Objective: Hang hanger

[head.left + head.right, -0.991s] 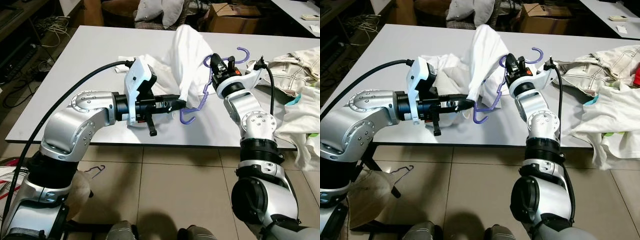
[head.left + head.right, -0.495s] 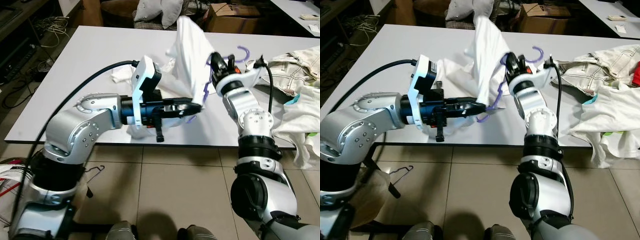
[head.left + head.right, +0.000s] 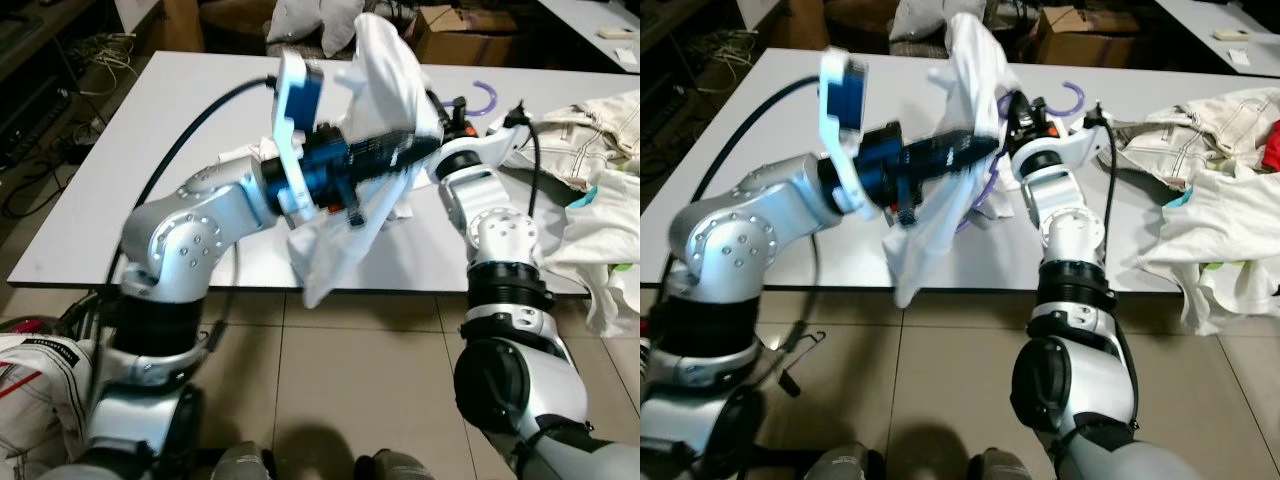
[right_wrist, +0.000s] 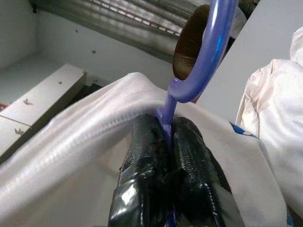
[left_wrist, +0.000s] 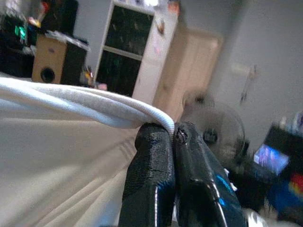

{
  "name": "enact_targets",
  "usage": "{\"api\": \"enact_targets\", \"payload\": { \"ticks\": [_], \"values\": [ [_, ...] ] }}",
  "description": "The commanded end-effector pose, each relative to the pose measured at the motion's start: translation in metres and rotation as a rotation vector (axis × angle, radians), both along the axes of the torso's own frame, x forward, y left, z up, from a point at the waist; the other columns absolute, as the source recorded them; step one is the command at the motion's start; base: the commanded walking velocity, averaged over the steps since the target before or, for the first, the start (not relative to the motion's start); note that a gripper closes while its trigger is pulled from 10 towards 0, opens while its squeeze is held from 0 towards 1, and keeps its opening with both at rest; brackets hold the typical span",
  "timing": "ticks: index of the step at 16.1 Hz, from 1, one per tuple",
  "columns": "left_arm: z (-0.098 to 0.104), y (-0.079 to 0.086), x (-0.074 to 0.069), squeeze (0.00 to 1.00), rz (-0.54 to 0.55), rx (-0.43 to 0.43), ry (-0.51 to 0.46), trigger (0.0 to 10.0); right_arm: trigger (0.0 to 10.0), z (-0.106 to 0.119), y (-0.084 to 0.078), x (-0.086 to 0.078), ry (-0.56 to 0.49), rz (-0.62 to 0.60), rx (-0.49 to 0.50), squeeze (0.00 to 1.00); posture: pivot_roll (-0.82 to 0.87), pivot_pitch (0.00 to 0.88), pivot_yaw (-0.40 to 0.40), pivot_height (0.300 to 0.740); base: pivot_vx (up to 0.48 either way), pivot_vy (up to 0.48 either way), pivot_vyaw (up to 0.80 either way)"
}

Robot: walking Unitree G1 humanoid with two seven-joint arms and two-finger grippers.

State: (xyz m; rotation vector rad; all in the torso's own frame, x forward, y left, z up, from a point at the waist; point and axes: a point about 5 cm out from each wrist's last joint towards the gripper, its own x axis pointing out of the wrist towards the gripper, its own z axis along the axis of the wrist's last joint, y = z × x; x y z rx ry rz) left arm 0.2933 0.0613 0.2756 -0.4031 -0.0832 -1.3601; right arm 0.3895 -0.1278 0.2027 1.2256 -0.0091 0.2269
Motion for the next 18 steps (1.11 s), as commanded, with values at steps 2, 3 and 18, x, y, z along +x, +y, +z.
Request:
{"api": "enact_targets", "payload": {
  "ticks": [2,3,18],
  "values": [
    [0.014,-0.001,0.002,0.0,0.015,-0.004,-0.043,0.0,10.0,-0.001,0.005,0.0,0.003,0.004,-0.022,0.0,-0.06,0.0,-0.025,0.74,0.0,0.0,0.0],
    [0.012,0.0,0.007,0.0,0.074,0.015,-0.049,0.0,10.0,-0.001,0.006,0.0,0.004,0.007,-0.032,0.0,-0.06,0.0,-0.023,0.74,0.0,0.0,0.0],
    [0.006,0.049,0.055,0.0,0.485,0.449,-0.343,0.0,10.0,0.011,-0.039,-0.077,-0.243,0.424,-0.716,0.0,-0.08,0.0,-0.007,0.74,0.0,0.0,0.0]
  ]
}}
